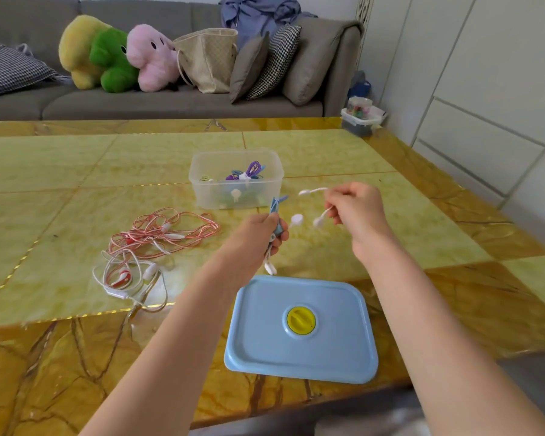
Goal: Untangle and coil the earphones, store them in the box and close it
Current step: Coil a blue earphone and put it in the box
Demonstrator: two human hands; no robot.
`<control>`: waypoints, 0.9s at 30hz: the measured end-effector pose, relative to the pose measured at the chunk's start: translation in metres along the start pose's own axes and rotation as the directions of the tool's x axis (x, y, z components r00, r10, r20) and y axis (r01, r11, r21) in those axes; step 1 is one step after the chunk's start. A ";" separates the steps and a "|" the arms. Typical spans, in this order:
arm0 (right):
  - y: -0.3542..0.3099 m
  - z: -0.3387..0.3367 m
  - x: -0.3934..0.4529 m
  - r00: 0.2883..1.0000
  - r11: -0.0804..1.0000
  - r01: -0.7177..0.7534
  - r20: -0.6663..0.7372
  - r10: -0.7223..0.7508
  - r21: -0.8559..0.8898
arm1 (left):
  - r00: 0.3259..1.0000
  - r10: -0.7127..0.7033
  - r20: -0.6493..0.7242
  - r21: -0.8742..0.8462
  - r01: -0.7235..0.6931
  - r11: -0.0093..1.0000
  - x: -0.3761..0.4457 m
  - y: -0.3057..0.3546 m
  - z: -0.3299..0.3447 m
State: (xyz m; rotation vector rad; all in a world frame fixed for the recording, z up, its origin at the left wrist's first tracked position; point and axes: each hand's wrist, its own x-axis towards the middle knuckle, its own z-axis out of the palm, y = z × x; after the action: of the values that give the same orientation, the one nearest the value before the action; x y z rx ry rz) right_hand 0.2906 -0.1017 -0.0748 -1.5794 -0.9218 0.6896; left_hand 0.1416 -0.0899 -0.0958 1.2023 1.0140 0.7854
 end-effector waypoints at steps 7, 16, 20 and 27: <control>-0.003 -0.016 -0.001 0.996 0.993 -0.012 0.091 0.001 0.120 | 0.994 0.081 -0.070 0.322 -0.054 0.945 0.011 -0.005 0.006; -0.004 -0.016 -0.007 0.986 0.984 -0.043 0.168 0.013 0.175 | 0.810 0.564 -0.158 0.749 -0.275 0.603 0.013 0.004 0.009; -0.010 -0.014 -0.011 0.984 0.972 -0.019 0.177 -0.024 0.234 | 0.951 0.295 -0.097 0.377 -0.239 0.895 0.000 0.014 0.015; -0.019 0.009 -0.029 0.916 0.952 0.291 0.313 -0.251 -0.089 | 0.998 0.052 0.022 0.206 -0.056 0.977 -0.010 0.019 0.015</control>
State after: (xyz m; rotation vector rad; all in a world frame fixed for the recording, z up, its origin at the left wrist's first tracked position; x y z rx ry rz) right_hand 0.2645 -0.1200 -0.0595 -1.4452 -1.4102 0.6891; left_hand 0.1529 -0.1006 -0.0746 1.4168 1.0727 0.7239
